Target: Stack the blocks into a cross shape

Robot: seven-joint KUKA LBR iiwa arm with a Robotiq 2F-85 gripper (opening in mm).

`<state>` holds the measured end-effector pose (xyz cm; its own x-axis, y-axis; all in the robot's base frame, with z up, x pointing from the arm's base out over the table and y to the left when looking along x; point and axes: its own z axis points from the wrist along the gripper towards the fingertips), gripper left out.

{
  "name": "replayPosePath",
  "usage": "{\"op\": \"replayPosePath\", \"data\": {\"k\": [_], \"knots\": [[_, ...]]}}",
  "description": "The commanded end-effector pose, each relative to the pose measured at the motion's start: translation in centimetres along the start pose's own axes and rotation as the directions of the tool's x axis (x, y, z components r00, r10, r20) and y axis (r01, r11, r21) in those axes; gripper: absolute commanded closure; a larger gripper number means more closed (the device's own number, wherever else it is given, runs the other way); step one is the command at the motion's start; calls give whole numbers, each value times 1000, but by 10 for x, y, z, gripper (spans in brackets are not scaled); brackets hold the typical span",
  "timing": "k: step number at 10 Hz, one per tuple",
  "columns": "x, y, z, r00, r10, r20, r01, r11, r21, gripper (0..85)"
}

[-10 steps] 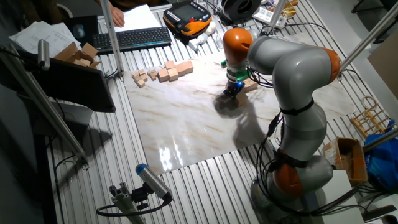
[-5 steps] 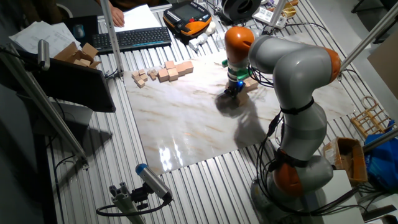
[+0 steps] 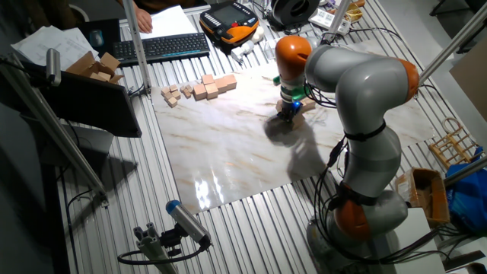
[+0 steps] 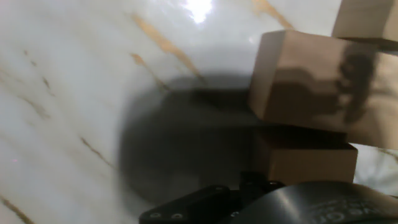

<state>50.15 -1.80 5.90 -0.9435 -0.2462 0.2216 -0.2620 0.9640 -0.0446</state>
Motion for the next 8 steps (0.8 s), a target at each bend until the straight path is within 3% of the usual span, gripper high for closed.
{"op": "replayPosePath", "data": {"k": [1, 3, 8], "knots": [[0, -4, 0, 1000, -7, 0, 7, 1000, 1, 850], [0, -20, 1, 1000, -28, 3, 28, 1000, -3, 850], [-5, -34, -1, 999, -46, 15, 46, 999, 1, 850]]}}
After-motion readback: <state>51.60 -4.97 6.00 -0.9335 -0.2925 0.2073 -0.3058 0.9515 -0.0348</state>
